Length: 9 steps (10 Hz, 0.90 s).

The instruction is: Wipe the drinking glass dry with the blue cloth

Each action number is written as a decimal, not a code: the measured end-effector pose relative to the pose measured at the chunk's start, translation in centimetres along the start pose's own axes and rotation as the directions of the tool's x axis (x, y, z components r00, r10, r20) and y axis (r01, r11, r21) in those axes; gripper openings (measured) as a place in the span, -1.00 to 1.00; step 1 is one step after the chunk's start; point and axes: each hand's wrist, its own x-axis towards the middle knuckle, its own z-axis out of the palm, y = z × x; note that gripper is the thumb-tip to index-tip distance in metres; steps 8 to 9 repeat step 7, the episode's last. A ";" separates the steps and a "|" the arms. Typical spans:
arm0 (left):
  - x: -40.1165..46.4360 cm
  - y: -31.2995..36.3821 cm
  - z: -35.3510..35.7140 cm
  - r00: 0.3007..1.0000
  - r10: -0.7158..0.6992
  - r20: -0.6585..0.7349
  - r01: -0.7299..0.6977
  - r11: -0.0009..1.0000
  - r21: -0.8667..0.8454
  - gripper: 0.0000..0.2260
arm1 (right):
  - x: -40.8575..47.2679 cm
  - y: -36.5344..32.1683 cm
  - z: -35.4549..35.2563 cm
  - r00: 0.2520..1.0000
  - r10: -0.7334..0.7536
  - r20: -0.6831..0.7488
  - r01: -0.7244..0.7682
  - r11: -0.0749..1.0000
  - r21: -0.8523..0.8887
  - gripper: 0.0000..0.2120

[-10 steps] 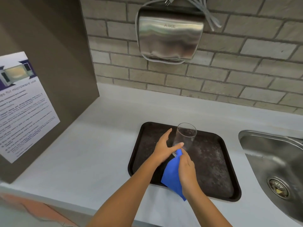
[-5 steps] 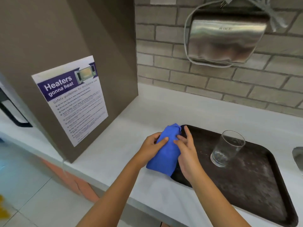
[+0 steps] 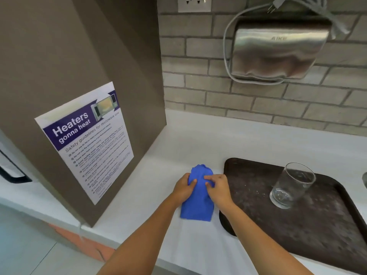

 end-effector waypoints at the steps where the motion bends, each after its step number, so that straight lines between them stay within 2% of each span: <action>1: 1.4 -0.7 0.2 0.996 0.063 -0.069 -0.045 0.972 0.230 -0.72 | 0.6 0.9 0.8 0.987 -0.008 0.159 0.037 0.983 -0.182 -0.80; 2: 2.2 -1.2 0.5 0.973 0.221 -0.068 -0.144 0.810 0.569 -0.64 | 1.2 1.7 1.5 0.973 -0.041 0.227 0.121 0.928 -0.351 -0.95; 3: 2.7 -1.3 0.7 0.945 0.322 -0.065 -0.181 0.674 0.716 -0.50 | 1.5 1.5 2.1 0.980 -0.025 0.197 0.108 0.899 -0.424 -0.76; 4: 3.4 -1.3 0.8 0.931 0.365 0.003 -0.222 0.561 0.798 -0.49 | 1.7 1.9 2.6 0.974 -0.003 0.227 0.151 0.754 -0.640 -0.52; 5: 4.2 -1.5 0.6 0.958 0.277 0.074 -0.233 0.603 0.763 -0.56 | 1.7 2.1 2.5 0.966 0.052 0.254 0.162 0.641 -0.750 -0.45; 6: 4.8 -1.9 0.3 0.960 0.245 0.136 -0.253 0.552 0.795 -0.54 | 1.8 1.7 2.3 0.954 0.079 0.288 0.183 0.607 -0.773 -0.44; 7: 4.8 -1.4 0.0 0.934 0.267 0.238 -0.339 0.445 0.829 -0.51 | 1.8 0.7 1.6 0.947 0.048 0.319 0.213 0.650 -0.730 -0.45; 9: 4.8 -1.4 0.0 0.934 0.267 0.238 -0.339 0.445 0.829 -0.51 | 1.8 0.7 1.6 0.947 0.048 0.319 0.213 0.650 -0.730 -0.45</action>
